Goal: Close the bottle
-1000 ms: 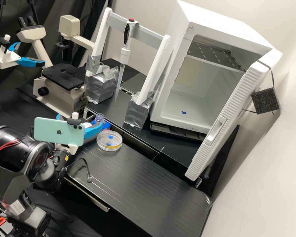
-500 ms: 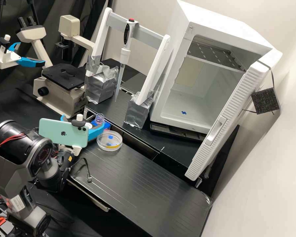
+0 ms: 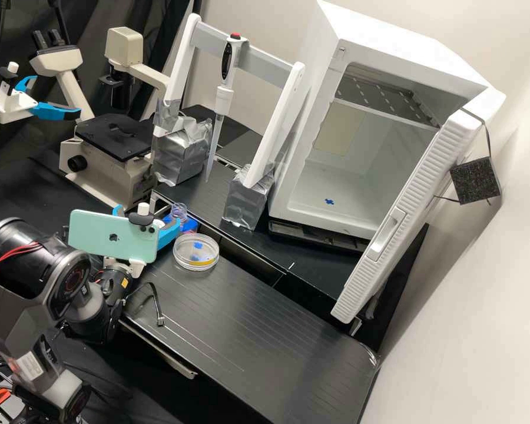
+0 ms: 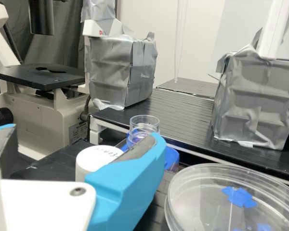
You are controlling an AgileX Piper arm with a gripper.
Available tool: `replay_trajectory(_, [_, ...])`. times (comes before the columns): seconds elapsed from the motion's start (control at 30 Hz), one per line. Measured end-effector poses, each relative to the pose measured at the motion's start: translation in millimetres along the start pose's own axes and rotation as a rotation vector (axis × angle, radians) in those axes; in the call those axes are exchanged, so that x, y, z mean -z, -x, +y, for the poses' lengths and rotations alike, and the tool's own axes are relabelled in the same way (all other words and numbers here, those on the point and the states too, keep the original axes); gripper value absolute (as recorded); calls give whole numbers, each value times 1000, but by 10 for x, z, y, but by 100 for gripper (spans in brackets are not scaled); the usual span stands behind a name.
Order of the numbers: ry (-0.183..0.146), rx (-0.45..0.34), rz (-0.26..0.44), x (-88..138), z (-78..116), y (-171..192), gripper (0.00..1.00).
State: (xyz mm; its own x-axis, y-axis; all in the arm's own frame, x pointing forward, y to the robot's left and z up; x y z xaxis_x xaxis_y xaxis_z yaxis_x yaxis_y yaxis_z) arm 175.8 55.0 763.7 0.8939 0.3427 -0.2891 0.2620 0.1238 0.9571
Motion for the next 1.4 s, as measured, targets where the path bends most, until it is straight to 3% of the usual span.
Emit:
replay_trajectory(0.7, [-40, -47, -53, -96, 82, 23, 0])
replay_trajectory(1.4, [-36, -52, -45, -81, 93, 28, 0])
